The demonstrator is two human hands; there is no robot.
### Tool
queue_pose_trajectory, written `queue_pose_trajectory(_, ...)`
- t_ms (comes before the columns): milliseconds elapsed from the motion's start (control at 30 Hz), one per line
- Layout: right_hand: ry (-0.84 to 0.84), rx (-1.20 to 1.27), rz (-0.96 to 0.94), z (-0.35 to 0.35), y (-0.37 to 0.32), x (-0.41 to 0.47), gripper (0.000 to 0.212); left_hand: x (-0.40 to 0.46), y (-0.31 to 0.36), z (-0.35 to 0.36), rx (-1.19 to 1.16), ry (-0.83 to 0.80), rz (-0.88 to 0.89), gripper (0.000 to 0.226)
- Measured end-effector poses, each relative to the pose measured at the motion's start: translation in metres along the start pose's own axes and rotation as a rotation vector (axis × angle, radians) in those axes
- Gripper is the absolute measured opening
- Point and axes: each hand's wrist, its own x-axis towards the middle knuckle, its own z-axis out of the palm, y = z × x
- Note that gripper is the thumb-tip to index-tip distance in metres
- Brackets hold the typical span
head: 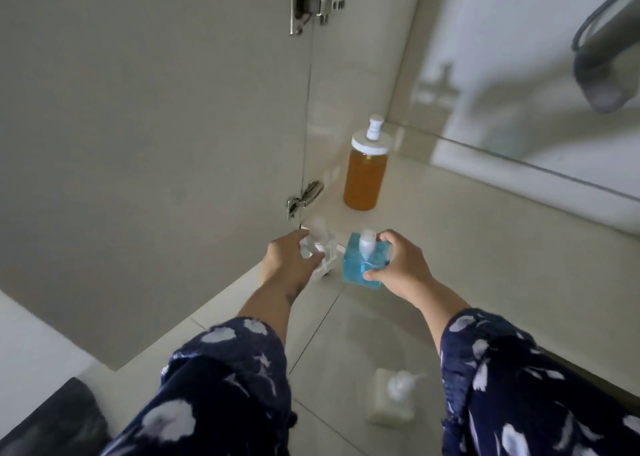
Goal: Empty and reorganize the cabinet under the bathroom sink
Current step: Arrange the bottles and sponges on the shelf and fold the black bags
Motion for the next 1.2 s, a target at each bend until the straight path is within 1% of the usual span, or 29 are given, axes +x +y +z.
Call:
queue_pose_trajectory(200,0.106,0.025,0.071,-0.037,0.051,0.075,0.066,0.076,0.056,0.084,-0.036,-0.041,0.085,0.050)
queue_pose_trajectory(333,0.161,0.072,0.091,-0.050,0.078,0.118,0.065,0.124,0.074,0.134,-0.076,-0.062,0.059,0.043)
queue_pose_trajectory(433,0.181,0.082,0.094,-0.055,0.094,0.149,0.067,0.154,0.080,0.167,-0.105,-0.066,0.040,0.045)
queue_pose_trajectory(533,0.193,0.112,0.108,-0.054,0.108,0.173,0.068,0.173,0.087,0.191,-0.104,-0.058,0.070,0.044)
queue_pose_trajectory(633,0.200,0.173,0.133,-0.048,0.119,0.189,0.067,0.179,0.095,0.207,-0.082,-0.018,0.078,0.044)
queue_pose_trajectory(733,0.203,0.171,0.140,-0.047,0.122,0.202,0.062,0.189,0.098,0.214,-0.069,-0.001,0.091,0.045)
queue_pose_trajectory(867,0.217,0.198,0.141,-0.045,0.122,0.213,0.060,0.206,0.098,0.215,0.017,-0.012,0.147,0.047)
queue_pose_trajectory(967,0.223,0.209,0.149,-0.042,0.120,0.215,0.061,0.209,0.097,0.215,0.037,-0.014,0.155,0.048)
queue_pose_trajectory(1033,0.198,0.200,0.165,-0.042,0.118,0.213,0.068,0.211,0.099,0.214,0.005,-0.038,0.117,0.053)
queue_pose_trajectory(1133,0.114,0.083,0.185,-0.047,0.115,0.205,0.095,0.210,0.103,0.209,0.002,-0.137,0.094,0.064)
queue_pose_trajectory(1167,0.080,0.043,0.201,-0.047,0.113,0.202,0.103,0.208,0.100,0.205,0.026,-0.136,0.098,0.063)
queue_pose_trajectory(1200,0.052,0.008,0.225,-0.047,0.111,0.197,0.109,0.206,0.096,0.201,0.025,-0.112,0.102,0.055)
